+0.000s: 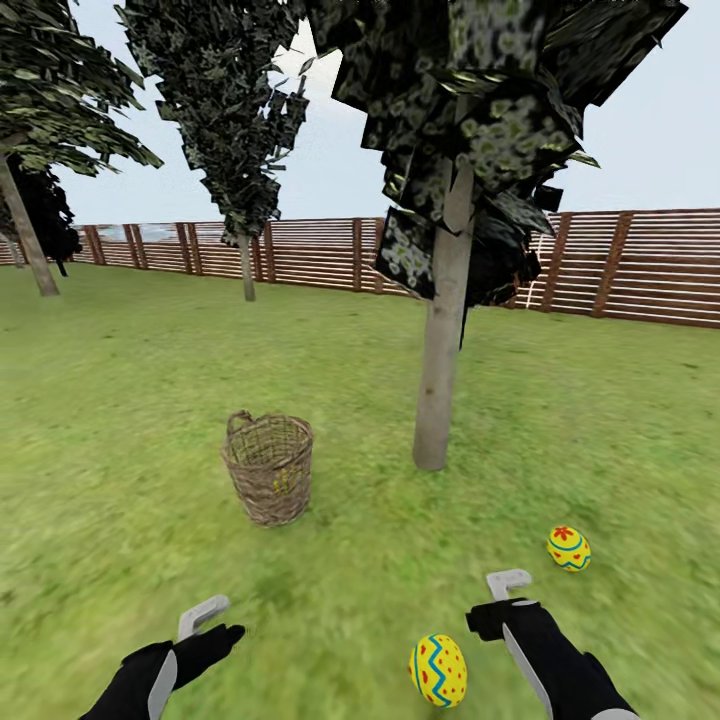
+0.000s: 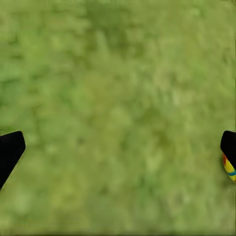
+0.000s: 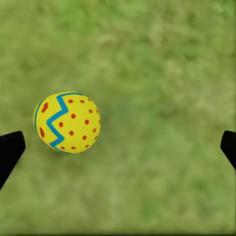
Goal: Take the three Easter eggs out of the wicker basket on the lawn in the garden, then place them on the lawn next to a single tree (choose any tree) so that all three eggs are next to the same tree and none are left in the basket.
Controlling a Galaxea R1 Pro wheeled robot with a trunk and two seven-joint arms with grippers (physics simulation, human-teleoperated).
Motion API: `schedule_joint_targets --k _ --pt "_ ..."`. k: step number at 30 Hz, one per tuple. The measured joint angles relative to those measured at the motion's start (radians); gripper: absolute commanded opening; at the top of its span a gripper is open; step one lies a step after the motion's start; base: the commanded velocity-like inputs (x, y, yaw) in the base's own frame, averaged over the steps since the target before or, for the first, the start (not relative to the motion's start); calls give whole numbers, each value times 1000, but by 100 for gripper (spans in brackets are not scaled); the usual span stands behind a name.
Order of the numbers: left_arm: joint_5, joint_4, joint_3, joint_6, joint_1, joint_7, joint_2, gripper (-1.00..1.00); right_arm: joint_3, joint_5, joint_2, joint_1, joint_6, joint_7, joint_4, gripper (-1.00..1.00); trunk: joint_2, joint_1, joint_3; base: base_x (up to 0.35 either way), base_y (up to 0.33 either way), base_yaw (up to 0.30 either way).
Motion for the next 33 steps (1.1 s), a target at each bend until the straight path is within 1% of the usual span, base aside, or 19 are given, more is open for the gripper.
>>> schedule_joint_targets --k 24,33 --pt "0 0 1 0 0 0 1 100 0 0 1 0 1 -1 1 100 168 -92 75 -76 295 0" --pt "1 -3 3 2 0 0 8 100 0 0 1 0 1 -1 0 100 231 -127 103 -76 295 0"
